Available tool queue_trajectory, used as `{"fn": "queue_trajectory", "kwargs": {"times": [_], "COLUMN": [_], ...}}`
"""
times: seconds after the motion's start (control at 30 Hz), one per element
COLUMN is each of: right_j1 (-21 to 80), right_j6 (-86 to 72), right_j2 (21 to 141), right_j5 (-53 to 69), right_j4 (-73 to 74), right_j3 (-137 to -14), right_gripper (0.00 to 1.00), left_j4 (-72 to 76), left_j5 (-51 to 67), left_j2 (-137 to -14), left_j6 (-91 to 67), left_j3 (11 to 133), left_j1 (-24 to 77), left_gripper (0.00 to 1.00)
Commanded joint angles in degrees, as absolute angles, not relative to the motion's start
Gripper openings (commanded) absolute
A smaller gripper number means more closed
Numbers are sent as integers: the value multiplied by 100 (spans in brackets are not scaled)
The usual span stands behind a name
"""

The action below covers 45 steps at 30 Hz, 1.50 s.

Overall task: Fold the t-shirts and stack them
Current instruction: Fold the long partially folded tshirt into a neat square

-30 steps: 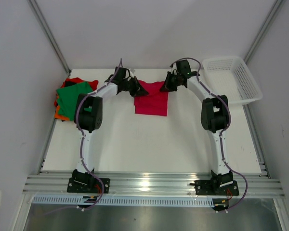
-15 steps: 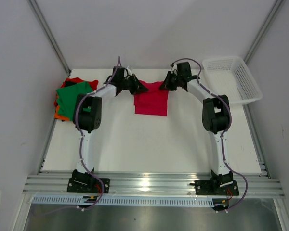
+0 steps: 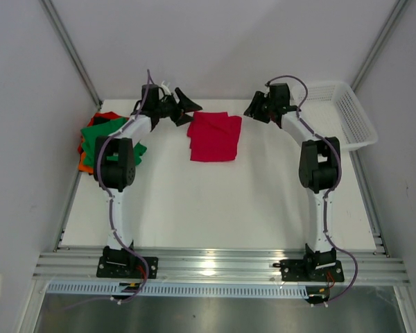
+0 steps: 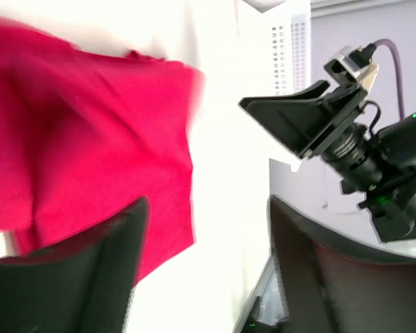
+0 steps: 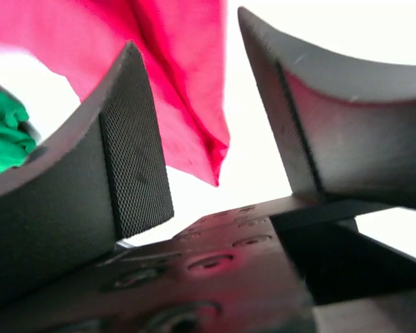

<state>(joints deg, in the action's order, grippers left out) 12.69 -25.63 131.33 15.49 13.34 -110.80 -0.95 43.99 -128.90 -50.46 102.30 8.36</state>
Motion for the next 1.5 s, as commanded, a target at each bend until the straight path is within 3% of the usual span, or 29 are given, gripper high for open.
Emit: {"fn": "queue_trajectory", "kwargs": {"times": [0.0,0.1,0.6,0.87,1.2,1.47], "right_j1": [1371,1433,1845,2302,2830,2927], "right_j6": [-2347,-2347,-2452,-2821,-3383,-3480], "right_j2": [12771,12727,11532,10890,11574,12619], "right_j5": [1081,1081,1134,1896,2083,1460], "right_j4": [1239,1213,414,-412,-870,-624], "right_j3": [-10986,-10916,-9266,-8499,-8701,-9351], "right_gripper": [54,54,54,54,53,53], "left_j4": [53,167,-331,-668,-869,466], "left_j5": [4473,4614,4791,4834,5080,5563], "left_j2": [-12366,-12349,-11585,-10602,-9257,-7736], "left_j6": [-4975,-4983,-4448,-4043,-4149,-4843], "left_j3": [9968,9800,8877,8692,8842,7174], "left_j1": [826,826,835,642,255,255], "left_gripper": [79,99,99,99,99,99]}}
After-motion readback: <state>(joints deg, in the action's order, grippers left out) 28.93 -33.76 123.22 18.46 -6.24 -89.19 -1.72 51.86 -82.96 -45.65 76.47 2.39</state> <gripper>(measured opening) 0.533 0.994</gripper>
